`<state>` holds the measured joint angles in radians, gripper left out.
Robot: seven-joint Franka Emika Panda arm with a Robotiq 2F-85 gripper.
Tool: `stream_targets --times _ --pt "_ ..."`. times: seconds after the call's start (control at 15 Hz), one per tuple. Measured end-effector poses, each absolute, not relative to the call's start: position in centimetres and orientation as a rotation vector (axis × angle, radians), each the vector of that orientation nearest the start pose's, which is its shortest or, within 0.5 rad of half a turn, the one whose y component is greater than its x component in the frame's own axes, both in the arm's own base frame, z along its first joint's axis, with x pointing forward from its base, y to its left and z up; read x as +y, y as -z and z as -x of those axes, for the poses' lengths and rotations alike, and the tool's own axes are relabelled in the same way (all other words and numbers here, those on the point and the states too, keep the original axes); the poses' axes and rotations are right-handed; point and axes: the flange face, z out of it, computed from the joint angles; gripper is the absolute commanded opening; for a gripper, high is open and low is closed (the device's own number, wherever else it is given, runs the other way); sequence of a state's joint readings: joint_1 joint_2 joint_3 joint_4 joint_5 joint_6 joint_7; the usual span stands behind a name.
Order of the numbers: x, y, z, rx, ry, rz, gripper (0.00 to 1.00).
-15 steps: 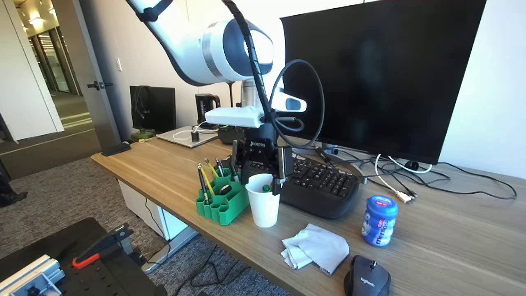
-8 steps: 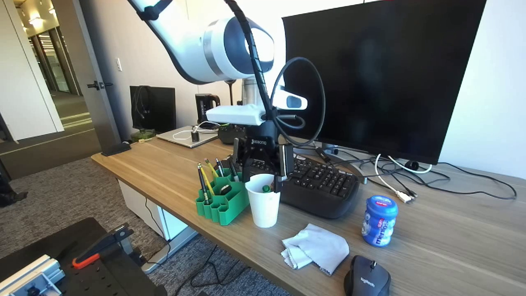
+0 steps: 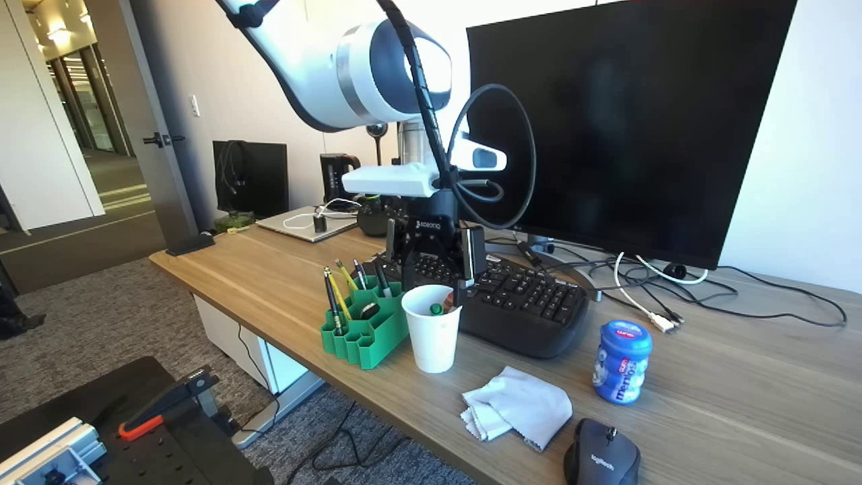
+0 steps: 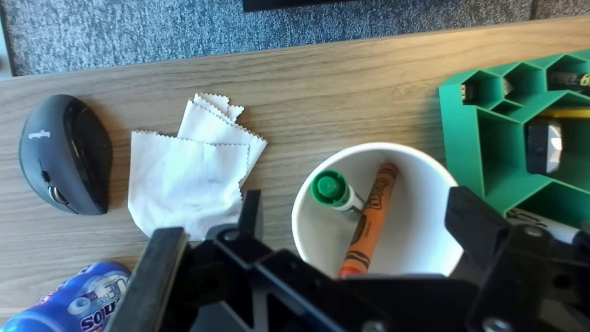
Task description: Move the black marker into the cup
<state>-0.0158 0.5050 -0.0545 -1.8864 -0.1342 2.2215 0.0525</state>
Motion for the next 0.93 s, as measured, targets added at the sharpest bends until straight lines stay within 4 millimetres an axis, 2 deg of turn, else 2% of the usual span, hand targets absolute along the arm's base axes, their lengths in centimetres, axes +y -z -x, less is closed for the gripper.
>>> stream_targets --times 0.07,0.27,0.33,0.4,0.93 --pt "-4.6 -22.55 -61.46 0.045 -0.278 3.254 0.96" --pt "-4.48 -22.58 -61.5 0.042 -0.277 3.255 0.85" --pt "-4.44 -22.59 -61.51 0.041 -0.277 3.255 0.71" --pt "-4.41 -22.59 -61.51 0.04 -0.276 3.255 0.68" --pt "-4.32 -22.43 -61.49 0.038 -0.281 3.254 0.06"
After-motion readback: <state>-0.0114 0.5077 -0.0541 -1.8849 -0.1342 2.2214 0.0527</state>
